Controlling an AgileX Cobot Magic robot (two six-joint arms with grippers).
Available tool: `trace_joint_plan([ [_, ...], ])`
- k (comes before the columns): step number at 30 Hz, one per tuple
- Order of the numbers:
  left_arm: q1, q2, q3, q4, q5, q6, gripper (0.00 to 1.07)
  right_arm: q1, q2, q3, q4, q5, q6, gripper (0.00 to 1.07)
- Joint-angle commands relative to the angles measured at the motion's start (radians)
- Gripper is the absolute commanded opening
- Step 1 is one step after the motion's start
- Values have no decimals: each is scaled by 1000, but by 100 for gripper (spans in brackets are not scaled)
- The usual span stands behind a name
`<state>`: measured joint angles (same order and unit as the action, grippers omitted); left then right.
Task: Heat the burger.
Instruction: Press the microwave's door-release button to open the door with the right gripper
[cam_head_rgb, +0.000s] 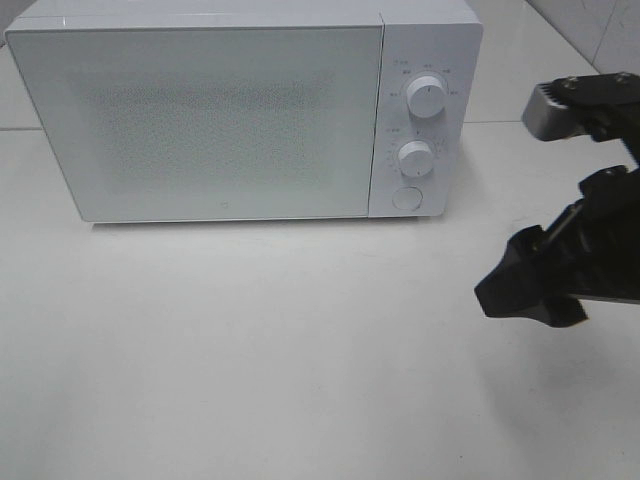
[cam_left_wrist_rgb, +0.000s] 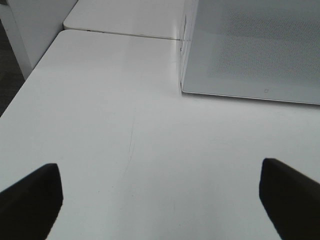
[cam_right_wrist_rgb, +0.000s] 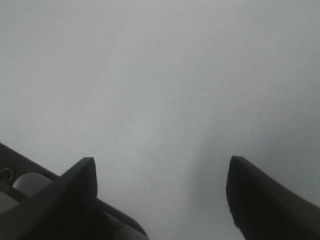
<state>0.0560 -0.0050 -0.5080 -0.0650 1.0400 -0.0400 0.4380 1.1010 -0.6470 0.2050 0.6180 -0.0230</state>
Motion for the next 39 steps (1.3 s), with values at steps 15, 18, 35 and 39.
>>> trace_joint_plan([
  [15, 4, -20, 5, -4, -5, -2, 100, -113, -596, -2, -46, 367, 8, 79],
  [18, 4, -20, 5, -4, -5, -2, 100, -176, -695, -2, -72, 399, 7, 78],
  [35, 4, -20, 5, -4, -5, -2, 100, -296, -1088, 101, -169, 449, 112, 76],
  [39, 4, -20, 5, -4, -5, -2, 100, -296, -1129, 140, -179, 422, 109, 76],
])
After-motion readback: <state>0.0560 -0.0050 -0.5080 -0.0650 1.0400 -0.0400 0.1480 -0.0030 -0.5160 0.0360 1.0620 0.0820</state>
